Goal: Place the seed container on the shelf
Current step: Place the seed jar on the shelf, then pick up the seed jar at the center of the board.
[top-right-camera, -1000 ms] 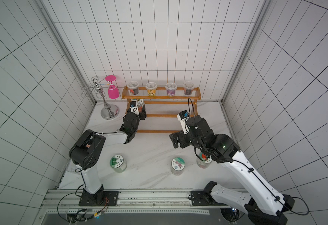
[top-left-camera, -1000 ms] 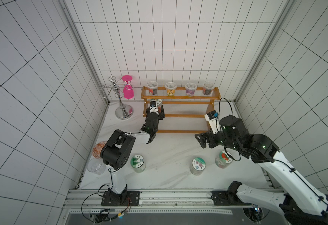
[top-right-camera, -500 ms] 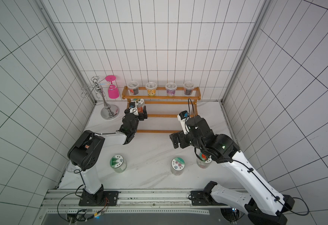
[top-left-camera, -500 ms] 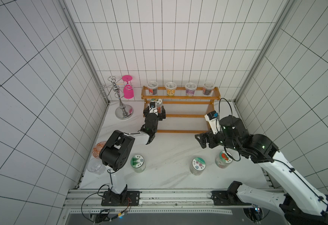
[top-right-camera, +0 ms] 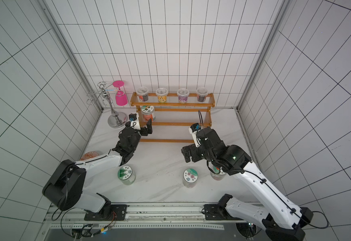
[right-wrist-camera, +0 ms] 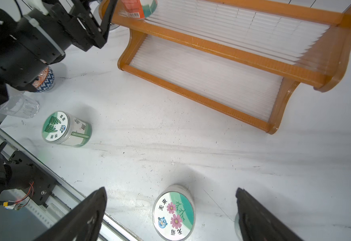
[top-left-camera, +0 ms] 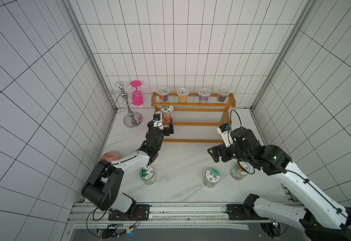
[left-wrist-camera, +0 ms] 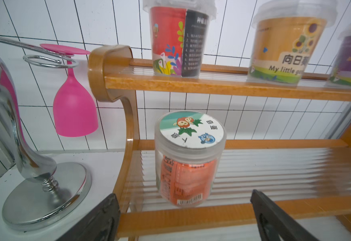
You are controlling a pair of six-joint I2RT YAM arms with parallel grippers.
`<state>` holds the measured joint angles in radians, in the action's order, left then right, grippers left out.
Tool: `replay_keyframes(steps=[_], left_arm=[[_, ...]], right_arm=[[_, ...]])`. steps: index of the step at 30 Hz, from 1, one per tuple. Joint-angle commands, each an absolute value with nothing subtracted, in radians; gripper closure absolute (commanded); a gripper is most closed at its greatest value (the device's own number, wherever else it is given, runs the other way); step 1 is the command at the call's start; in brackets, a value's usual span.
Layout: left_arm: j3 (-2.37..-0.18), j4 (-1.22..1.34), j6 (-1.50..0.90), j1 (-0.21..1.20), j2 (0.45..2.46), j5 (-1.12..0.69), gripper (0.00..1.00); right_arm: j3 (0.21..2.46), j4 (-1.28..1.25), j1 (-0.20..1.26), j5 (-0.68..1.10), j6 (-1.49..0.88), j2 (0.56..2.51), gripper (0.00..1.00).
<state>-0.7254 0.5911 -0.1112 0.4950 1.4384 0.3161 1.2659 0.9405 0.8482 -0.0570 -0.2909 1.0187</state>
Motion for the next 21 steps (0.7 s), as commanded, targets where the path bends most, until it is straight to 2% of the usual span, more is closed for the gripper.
replay_keyframes(steps=[1,10,21], left_arm=[[-0.673,0.412,-0.150,0.500,1.336,0.225,0.01],[-0.622,-0.005,-0.269,0.513,1.059,-0.014,0.02],[-0.554,-0.101,-0.427,0.534,0.878,-0.123,0.01]], right_arm=[[1.213,0.963,0.840,-0.041,-0.341,1.010,0.01],[1.064,0.991,0.873,-0.045,-0.481,1.020,0.00],[0.907,0.962,1.056,-0.136,-0.658,1.066,0.01]])
